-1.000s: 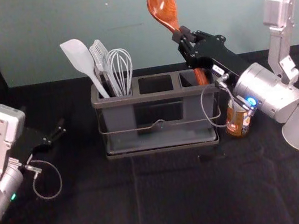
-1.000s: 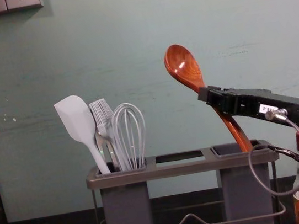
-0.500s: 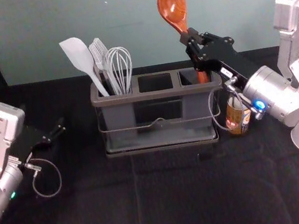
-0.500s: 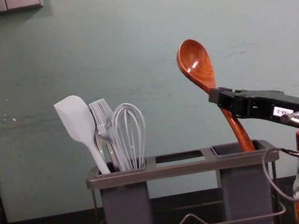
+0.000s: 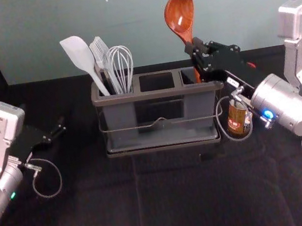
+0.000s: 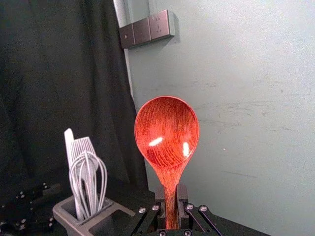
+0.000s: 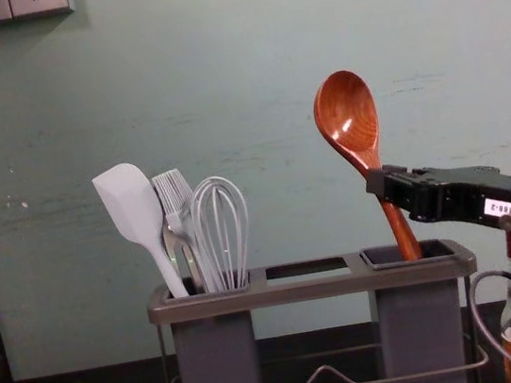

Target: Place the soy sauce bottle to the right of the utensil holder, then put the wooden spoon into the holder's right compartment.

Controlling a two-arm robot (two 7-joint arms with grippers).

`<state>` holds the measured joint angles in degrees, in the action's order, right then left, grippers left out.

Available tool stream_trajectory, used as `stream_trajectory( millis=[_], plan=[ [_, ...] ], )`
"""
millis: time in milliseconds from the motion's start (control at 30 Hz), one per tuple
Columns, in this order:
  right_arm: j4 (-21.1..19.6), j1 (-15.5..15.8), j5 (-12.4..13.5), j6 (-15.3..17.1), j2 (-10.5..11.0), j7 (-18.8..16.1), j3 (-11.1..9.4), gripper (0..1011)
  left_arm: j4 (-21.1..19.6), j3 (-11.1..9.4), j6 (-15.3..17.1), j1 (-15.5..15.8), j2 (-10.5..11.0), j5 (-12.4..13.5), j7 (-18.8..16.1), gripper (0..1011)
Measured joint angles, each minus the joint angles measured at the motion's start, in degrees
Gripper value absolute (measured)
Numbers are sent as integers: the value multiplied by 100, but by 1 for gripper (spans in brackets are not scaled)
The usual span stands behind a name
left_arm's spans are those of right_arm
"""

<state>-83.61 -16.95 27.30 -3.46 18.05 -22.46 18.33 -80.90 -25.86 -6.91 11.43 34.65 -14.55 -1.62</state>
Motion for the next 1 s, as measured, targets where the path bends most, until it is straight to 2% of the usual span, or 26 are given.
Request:
stream_trajectory(
  millis=[333,567,667,800,833,867,1000],
  plan=[
    [-316,233,-182,187,97,170,1,147,0,0,0,0,0,0,0,1005],
    [-493,363,-205,256,126,206,-43,147,0,0,0,0,0,0,0,1005],
    [-533,385,-203,281,132,206,-55,209,0,0,0,0,0,0,0,1005],
    [-545,395,-211,307,133,206,-56,339,0,0,0,0,0,0,0,1005],
    [-545,395,-211,307,133,206,-56,339,0,0,0,0,0,0,0,1005],
    [-548,400,-211,309,131,206,-58,398,0,0,0,0,0,0,0,1005],
    [-569,422,-209,310,130,206,-71,511,0,0,0,0,0,0,0,1005]
  ],
)
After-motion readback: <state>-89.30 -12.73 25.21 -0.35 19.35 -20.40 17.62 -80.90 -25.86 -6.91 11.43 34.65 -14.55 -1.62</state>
